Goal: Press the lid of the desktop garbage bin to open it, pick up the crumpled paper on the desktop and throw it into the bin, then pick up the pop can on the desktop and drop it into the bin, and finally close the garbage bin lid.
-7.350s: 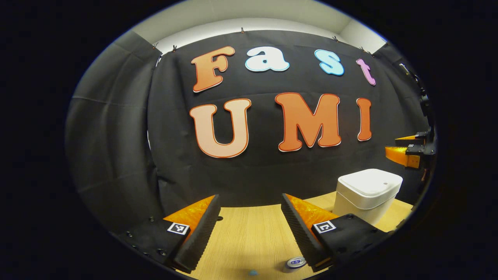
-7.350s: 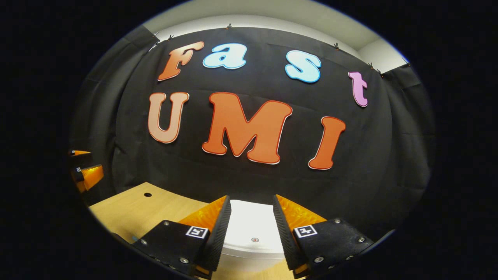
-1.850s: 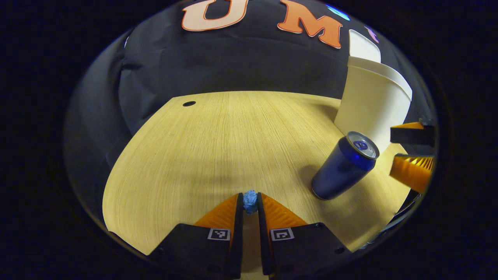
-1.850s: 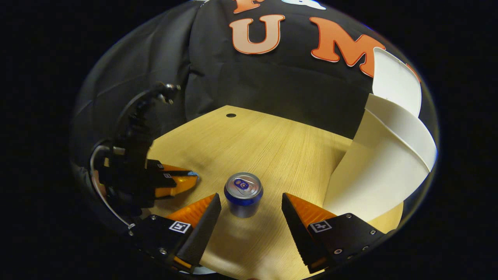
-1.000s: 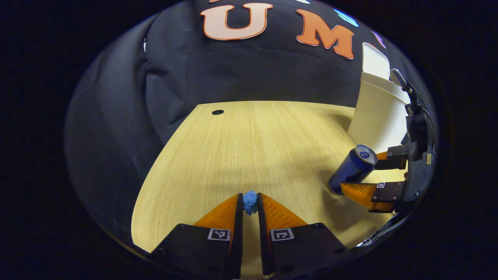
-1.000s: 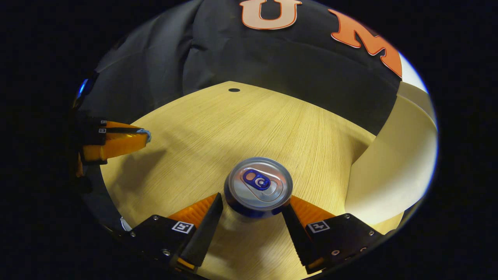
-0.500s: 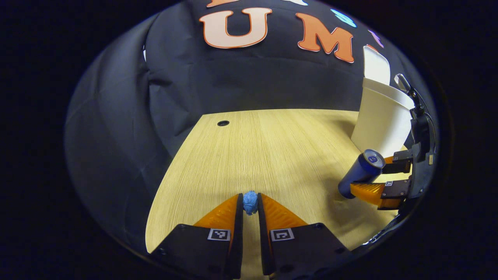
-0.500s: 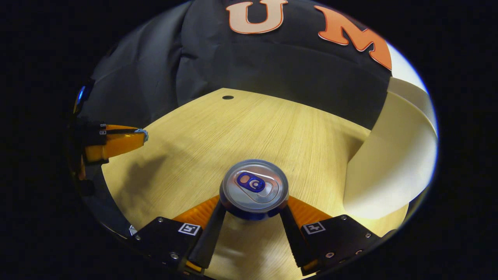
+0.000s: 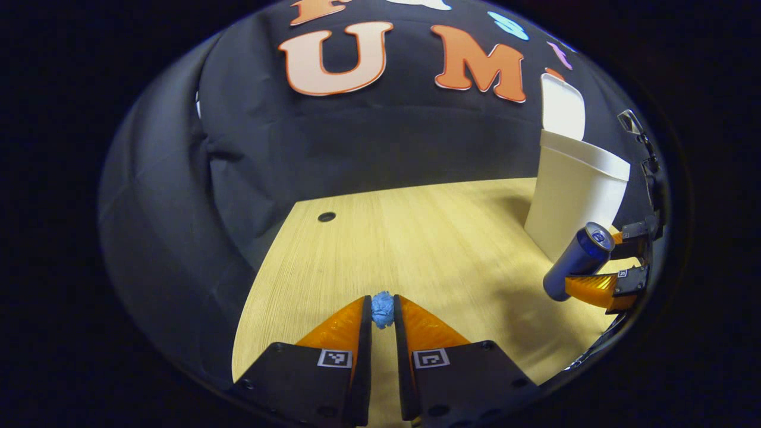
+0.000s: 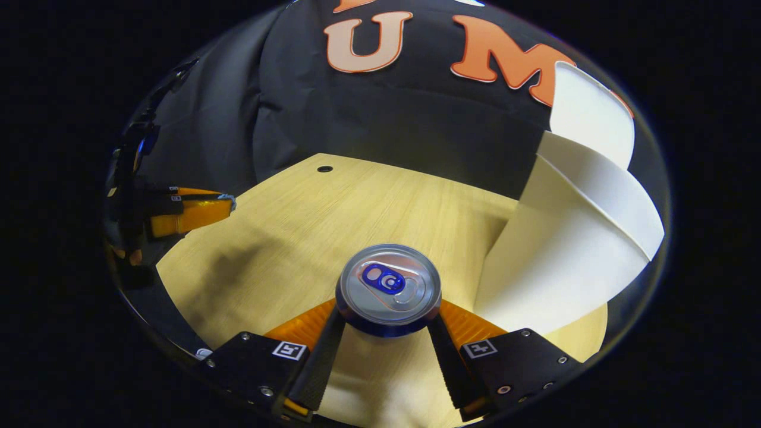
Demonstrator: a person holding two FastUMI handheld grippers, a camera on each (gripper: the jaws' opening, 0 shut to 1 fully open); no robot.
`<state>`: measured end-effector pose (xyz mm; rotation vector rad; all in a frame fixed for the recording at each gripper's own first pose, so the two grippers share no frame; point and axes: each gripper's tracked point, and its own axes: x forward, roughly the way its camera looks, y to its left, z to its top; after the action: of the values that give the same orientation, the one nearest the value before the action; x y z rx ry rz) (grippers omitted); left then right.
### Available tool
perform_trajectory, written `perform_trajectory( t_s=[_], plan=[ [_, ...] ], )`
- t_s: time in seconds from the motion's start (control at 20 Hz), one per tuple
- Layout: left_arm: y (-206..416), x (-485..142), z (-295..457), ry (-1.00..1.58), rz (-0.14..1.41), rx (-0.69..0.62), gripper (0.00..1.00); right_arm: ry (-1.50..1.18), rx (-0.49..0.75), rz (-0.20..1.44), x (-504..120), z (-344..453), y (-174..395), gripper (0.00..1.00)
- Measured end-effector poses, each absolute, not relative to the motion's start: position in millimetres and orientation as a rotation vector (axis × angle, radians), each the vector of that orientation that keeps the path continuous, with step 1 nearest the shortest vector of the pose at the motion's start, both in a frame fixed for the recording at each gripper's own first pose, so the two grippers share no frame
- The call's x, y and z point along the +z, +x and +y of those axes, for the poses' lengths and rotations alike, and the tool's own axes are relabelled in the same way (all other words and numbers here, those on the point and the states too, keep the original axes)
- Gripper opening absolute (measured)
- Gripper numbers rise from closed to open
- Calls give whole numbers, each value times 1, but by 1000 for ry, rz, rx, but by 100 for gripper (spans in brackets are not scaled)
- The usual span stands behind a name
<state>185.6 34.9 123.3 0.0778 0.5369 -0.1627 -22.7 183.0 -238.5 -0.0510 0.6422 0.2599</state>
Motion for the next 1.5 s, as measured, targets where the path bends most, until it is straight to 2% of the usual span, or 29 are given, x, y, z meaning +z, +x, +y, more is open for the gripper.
perform_trajectory(
  t_s=[0.1,0.15,0.2,0.25,0.3,0.35,0.6,0.65,0.7,0.75,1.5],
  plan=[
    [192,134,15,90,514,-194,23,-31,240,634,-231,169,-23,80],
    [195,138,6,91,507,-206,23,-26,229,627,-227,163,-22,75],
    [196,143,-5,84,498,-220,23,-23,217,617,-223,153,-24,80],
    [198,149,-16,75,489,-235,23,-21,208,608,-220,146,-23,80],
    [198,155,-26,69,478,-246,23,-19,197,600,-217,140,-26,75],
    [200,162,-35,70,468,-254,21,-17,190,595,-213,132,-30,80],
    [205,200,-85,35,412,-307,23,8,144,585,-207,88,-40,80],
    [205,207,-93,25,402,-316,23,14,136,579,-204,82,-41,75],
    [204,214,-103,14,393,-324,23,20,131,575,-203,77,-42,75],
    [203,223,-112,4,383,-333,24,24,125,569,-200,71,-42,80],
    [201,313,-259,-75,244,-542,23,42,-4,513,-178,-9,-78,80]
  ],
)
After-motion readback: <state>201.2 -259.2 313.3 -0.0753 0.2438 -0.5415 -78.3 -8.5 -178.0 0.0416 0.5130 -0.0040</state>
